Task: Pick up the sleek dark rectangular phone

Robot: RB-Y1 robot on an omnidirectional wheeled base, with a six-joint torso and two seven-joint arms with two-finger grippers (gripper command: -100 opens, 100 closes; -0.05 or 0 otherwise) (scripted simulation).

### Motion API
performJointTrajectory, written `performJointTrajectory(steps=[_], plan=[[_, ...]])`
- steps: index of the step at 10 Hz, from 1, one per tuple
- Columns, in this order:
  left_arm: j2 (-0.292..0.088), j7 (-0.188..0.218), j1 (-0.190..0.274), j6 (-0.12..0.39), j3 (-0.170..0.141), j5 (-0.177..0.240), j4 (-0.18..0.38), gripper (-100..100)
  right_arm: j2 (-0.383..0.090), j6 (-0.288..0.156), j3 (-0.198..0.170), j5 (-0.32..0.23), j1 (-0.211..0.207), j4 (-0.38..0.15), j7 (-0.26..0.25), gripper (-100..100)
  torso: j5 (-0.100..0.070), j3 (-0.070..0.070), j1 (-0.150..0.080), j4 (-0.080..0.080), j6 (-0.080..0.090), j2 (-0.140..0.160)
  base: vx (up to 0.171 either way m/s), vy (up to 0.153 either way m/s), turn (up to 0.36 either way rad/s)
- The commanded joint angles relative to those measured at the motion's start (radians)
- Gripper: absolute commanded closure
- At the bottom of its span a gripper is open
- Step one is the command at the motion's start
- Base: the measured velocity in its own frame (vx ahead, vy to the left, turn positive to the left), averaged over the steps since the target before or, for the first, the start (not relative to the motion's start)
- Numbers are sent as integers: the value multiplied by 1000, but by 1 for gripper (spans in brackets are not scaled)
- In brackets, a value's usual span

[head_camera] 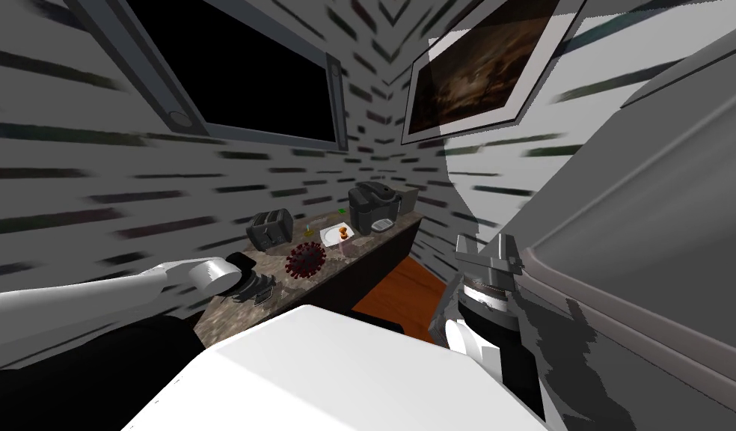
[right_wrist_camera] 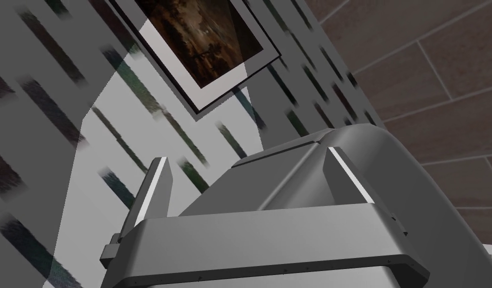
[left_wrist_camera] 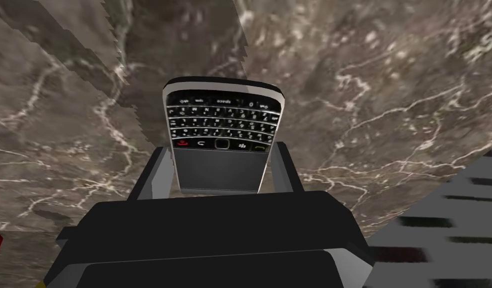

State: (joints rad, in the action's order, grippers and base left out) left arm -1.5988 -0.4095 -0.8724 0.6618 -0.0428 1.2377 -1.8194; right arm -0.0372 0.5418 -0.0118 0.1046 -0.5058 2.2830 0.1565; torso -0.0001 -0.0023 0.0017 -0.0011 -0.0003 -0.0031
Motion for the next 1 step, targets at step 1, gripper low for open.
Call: performJointTrajectory(steps=[1], plan=[[0, 0, 0, 0, 0, 0, 0, 0, 0, 0, 0, 0, 0, 0, 0, 0, 0, 0, 0, 0, 0, 0, 0, 0, 0]])
